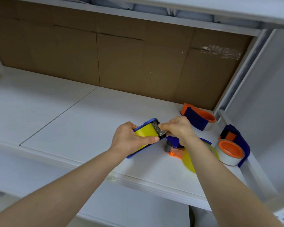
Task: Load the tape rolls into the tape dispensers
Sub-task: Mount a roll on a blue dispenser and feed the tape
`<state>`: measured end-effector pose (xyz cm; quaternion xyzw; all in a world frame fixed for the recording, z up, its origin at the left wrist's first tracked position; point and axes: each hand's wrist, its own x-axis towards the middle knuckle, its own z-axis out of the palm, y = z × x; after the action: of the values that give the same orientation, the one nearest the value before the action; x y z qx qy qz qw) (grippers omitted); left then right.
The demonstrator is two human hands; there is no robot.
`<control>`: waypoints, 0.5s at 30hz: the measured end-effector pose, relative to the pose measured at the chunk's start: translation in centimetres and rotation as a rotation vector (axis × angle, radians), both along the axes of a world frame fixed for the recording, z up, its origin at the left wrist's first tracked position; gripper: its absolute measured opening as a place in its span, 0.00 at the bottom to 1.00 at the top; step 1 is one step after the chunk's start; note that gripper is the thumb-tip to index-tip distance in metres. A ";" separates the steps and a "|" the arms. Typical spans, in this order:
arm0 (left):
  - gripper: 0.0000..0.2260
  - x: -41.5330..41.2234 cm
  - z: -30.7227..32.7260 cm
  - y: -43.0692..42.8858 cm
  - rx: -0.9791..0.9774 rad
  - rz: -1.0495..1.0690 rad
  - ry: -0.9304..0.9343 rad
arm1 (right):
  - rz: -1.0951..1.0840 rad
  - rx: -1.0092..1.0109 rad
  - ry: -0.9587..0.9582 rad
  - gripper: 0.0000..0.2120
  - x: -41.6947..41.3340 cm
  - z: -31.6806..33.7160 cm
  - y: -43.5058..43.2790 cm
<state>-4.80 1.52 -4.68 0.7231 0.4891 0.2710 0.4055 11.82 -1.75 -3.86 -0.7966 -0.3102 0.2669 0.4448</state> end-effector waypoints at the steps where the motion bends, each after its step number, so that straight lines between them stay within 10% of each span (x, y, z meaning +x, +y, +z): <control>1: 0.26 0.0 0.1 0.0 -0.010 0.004 -0.004 | 0.012 -0.015 0.006 0.10 0.1 0.1 0.2; 15: 0.13 -0.8 0.4 1.7 -0.296 0.062 -0.280 | 0.031 0.204 -0.059 0.06 -1.8 -2.2 -0.6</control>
<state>-5.63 3.18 -4.32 0.5956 0.4843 0.3066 0.5627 9.99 -2.33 -6.02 -0.7500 -0.3611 0.2171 0.5099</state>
